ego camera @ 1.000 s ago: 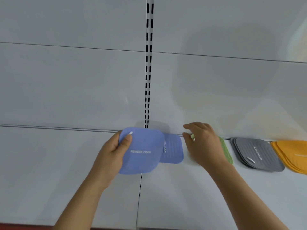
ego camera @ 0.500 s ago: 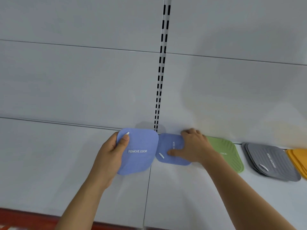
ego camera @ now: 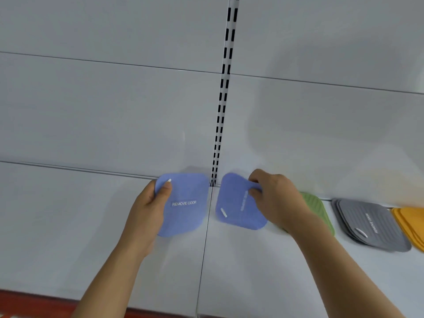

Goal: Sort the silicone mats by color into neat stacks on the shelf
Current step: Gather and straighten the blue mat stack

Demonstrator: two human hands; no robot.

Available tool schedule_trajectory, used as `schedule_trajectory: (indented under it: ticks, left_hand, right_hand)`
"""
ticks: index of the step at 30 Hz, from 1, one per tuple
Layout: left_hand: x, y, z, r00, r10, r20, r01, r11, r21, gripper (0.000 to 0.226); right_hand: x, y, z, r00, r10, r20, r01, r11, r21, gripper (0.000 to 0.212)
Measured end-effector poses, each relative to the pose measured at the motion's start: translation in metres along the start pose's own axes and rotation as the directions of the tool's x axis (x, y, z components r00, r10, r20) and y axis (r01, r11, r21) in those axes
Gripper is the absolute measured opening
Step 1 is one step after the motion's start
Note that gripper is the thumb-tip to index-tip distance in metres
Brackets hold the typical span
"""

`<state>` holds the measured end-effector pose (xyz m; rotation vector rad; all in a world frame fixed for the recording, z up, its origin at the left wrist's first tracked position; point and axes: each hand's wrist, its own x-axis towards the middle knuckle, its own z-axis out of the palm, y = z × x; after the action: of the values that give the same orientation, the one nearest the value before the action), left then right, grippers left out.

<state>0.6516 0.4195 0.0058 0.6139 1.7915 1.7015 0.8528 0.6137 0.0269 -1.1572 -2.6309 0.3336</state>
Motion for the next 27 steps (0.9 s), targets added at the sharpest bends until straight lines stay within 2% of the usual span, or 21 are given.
schedule_trajectory:
  ticks: [2, 4, 6, 8, 10, 11, 14, 17, 20, 23, 25, 27]
  left_hand:
    - [0.002, 0.003, 0.004, 1.000, -0.018, 0.014, 0.018, 1.000, -0.023, 0.024]
    - [0.003, 0.007, 0.011, 0.998, -0.036, 0.043, 0.039, 0.998, -0.053, 0.023]
    - [0.004, 0.011, 0.020, 0.995, -0.066, 0.074, 0.072, 0.994, -0.082, 0.024]
    - [0.003, 0.015, 0.029, 0.986, -0.113, 0.124, 0.130, 0.983, -0.133, 0.027]
    - [-0.001, 0.019, 0.039, 0.968, -0.136, 0.212, 0.181, 0.961, -0.211, 0.029]
    - [-0.004, 0.021, 0.045, 0.959, -0.141, 0.247, 0.202, 0.949, -0.243, 0.030]
    - [-0.013, 0.023, 0.061, 0.950, -0.167, 0.265, 0.245, 0.923, -0.297, 0.033]
    - [-0.016, 0.018, 0.069, 0.953, -0.203, 0.227, 0.263, 0.924, -0.278, 0.043]
    - [-0.019, 0.015, 0.074, 0.960, -0.151, 0.234, 0.200, 0.959, -0.200, 0.048]
    - [-0.020, 0.009, 0.078, 0.971, -0.008, 0.238, 0.032, 0.995, -0.096, 0.036]
    - [-0.019, 0.005, 0.078, 0.972, 0.016, 0.234, 0.007, 0.995, -0.097, 0.034]
    - [-0.018, 0.004, 0.078, 0.960, 0.043, 0.277, -0.022, 0.997, -0.079, 0.036]
  right_hand:
    - [-0.015, -0.005, -0.021, 0.995, 0.015, -0.098, 0.002, 0.984, 0.178, 0.028]
    - [-0.032, -0.010, -0.042, 0.989, 0.071, -0.128, -0.012, 0.912, 0.411, 0.038]
    - [-0.044, -0.010, -0.050, 0.981, 0.143, -0.131, -0.034, 0.792, 0.609, 0.034]
    - [-0.049, -0.011, -0.044, 0.966, 0.213, -0.146, -0.021, 0.629, 0.777, 0.023]
    - [-0.052, -0.020, -0.027, 0.955, 0.279, -0.102, -0.047, 0.481, 0.875, 0.016]
    - [-0.052, -0.026, -0.015, 0.950, 0.301, -0.079, -0.072, 0.458, 0.886, 0.014]
    - [-0.056, -0.035, 0.018, 0.916, 0.401, -0.009, -0.179, 0.430, 0.885, 0.012]
    - [-0.062, -0.036, 0.032, 0.889, 0.458, -0.006, -0.201, 0.402, 0.893, 0.014]
    - [-0.069, -0.041, 0.036, 0.881, 0.474, -0.019, -0.206, 0.418, 0.885, 0.013]
    - [-0.073, -0.037, 0.042, 0.887, 0.459, -0.049, -0.218, 0.510, 0.832, 0.014]
    - [-0.072, -0.029, 0.043, 0.896, 0.430, -0.112, -0.191, 0.601, 0.776, 0.018]
    - [-0.069, -0.019, 0.040, 0.921, 0.365, -0.137, -0.138, 0.635, 0.760, 0.032]
